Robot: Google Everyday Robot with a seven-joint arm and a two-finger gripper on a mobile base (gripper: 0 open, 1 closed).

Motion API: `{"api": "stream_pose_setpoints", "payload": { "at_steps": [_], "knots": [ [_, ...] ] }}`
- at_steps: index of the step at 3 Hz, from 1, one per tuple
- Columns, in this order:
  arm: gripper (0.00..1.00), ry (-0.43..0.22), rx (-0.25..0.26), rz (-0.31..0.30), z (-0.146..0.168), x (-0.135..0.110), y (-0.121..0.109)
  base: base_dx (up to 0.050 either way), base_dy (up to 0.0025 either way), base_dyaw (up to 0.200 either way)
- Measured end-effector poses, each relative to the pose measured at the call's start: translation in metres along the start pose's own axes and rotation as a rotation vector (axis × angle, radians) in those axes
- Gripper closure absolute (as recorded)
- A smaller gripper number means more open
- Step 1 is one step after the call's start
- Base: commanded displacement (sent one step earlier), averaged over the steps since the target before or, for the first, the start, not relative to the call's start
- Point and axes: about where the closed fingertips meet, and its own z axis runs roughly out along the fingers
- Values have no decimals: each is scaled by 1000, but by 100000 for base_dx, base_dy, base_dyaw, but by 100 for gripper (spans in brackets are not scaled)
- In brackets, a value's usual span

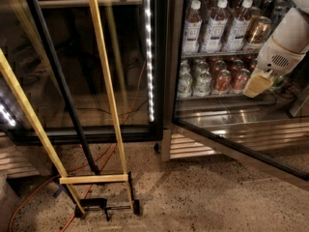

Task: Close left fridge door

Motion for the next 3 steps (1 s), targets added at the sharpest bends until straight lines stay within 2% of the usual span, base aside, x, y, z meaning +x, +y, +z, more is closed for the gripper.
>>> {"api": "stream_pose_setpoints", "payload": {
  "at_steps": [3],
  "knots": [
    [100, 0, 0, 0, 0, 0, 0, 5001, 0, 7]
  ]
}}
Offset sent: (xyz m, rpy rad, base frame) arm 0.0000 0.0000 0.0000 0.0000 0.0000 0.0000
